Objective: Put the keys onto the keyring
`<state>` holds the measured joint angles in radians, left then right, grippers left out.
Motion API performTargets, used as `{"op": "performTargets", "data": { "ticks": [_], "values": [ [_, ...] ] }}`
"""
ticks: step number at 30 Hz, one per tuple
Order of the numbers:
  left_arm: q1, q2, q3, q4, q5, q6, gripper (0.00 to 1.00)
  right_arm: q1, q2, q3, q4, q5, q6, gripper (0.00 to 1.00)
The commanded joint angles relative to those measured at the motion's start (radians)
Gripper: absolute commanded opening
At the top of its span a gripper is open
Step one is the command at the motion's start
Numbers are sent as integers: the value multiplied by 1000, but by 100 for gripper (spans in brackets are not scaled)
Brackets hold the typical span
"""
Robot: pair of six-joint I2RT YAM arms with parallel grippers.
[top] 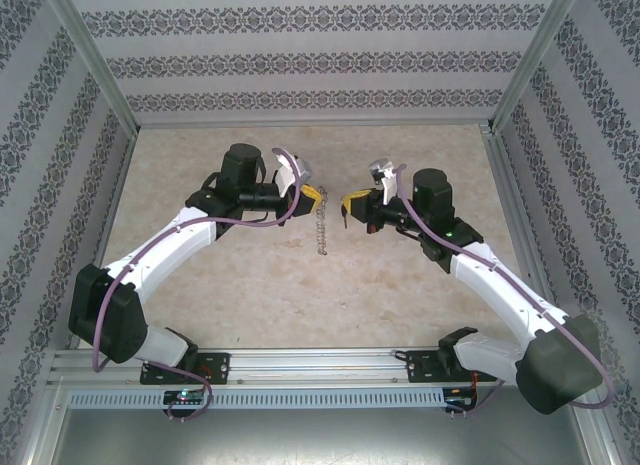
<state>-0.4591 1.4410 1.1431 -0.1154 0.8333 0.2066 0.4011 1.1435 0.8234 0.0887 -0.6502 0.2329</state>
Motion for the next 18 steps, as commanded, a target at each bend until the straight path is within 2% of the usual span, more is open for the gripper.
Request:
{"op": "performTargets", "data": {
  "ticks": [1, 18],
  "values": [
    [-18, 2, 39, -16, 13, 28, 0, 0, 14, 37, 71, -45, 8, 0],
    [-28, 6, 43, -20, 29, 23, 0, 95, 65, 97, 12, 16, -70, 0]
  ]
}}
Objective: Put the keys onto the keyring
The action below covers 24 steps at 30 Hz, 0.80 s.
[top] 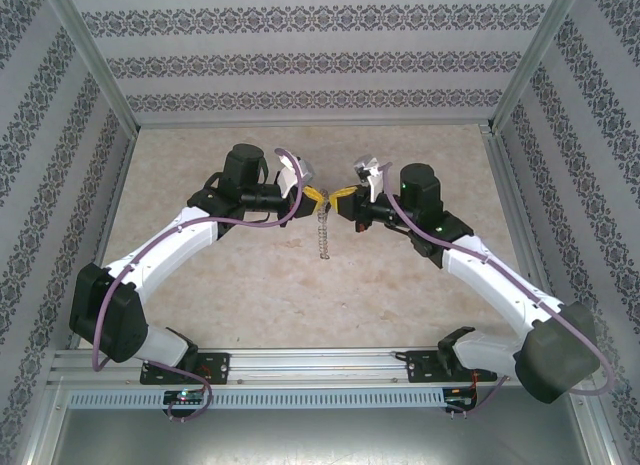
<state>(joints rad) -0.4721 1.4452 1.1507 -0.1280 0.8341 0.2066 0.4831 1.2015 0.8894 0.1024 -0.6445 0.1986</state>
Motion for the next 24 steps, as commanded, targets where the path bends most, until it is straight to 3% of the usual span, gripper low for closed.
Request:
{"op": "performTargets", "data": {
  "ticks": [1, 24],
  "values": [
    [-14, 2, 36, -7, 28, 24, 0, 15, 10, 34, -4, 11, -37, 0],
    [-28, 10, 50, -7, 23, 24, 0, 41, 62, 61, -39, 25, -75, 0]
  ]
}}
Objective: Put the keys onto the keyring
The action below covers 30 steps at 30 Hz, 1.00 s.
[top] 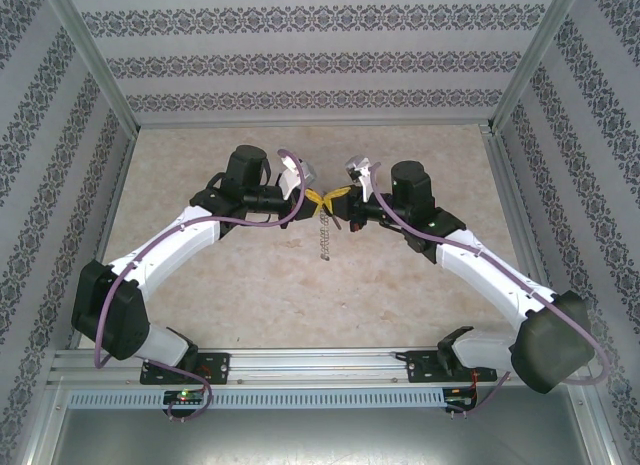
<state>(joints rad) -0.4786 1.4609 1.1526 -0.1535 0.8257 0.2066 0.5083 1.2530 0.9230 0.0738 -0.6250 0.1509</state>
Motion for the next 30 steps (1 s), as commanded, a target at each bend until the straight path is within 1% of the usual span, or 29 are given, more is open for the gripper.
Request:
{"op": "performTargets", "data": {
  "ticks": [1, 11, 30],
  "values": [
    [-22, -6, 49, 19, 32, 23, 0, 16, 10, 24, -16, 9, -31, 0],
    [-22, -25, 40, 28, 26, 23, 0, 0, 0, -21, -19, 47, -39, 0],
    [-22, -42, 22, 46, 27, 20, 0, -62, -5, -78, 4, 35, -15, 0]
  ]
}}
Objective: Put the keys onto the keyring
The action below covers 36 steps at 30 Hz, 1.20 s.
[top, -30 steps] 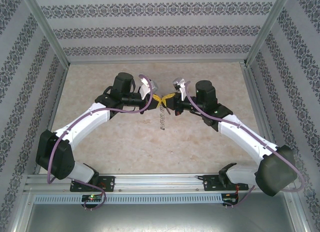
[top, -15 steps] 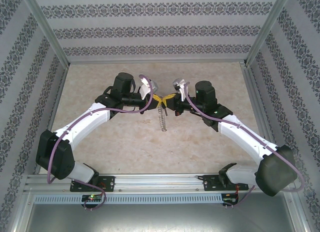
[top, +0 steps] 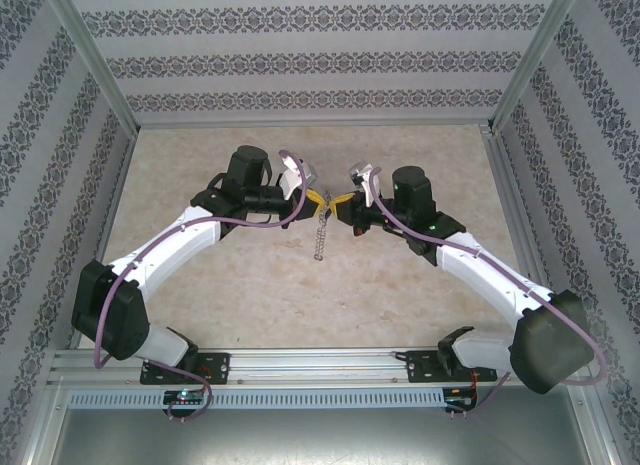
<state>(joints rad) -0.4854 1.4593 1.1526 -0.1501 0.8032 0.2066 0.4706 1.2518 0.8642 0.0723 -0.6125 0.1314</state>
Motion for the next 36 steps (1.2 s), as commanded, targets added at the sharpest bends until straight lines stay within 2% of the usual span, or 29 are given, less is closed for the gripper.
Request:
{"op": "performTargets", "data": {
  "ticks": [1, 4, 10, 12, 14, 17, 22, 26, 36],
  "values": [
    [-15, -41, 22, 43, 50, 20, 0, -27, -5, -20, 7, 21, 7, 0],
    [-15, -44, 21, 47, 50, 19, 0, -41, -5, -26, 25, -17, 29, 0],
    [-16, -45, 23, 52, 52, 12, 0, -69, 8, -16, 45, -190, 66, 1],
    [-15, -44, 22, 52, 53, 14, 0, -79, 6, -16, 39, -215, 73, 18],
    [-15, -45, 21, 53, 52, 16, 0, -96, -8, -25, 39, -233, 84, 27],
    [-15, -45, 23, 53, 52, 19, 0, -127, -31, -37, 43, -249, 101, 35],
    [-15, -46, 24, 51, 52, 24, 0, -146, -48, -47, 75, -258, 141, 38],
    [-15, -46, 29, 45, 52, 27, 0, -142, -26, -49, 121, -296, 178, 48],
    [-15, -48, 33, 42, 55, 30, 0, -111, 24, -53, 181, -344, 213, 38]
  ]
}}
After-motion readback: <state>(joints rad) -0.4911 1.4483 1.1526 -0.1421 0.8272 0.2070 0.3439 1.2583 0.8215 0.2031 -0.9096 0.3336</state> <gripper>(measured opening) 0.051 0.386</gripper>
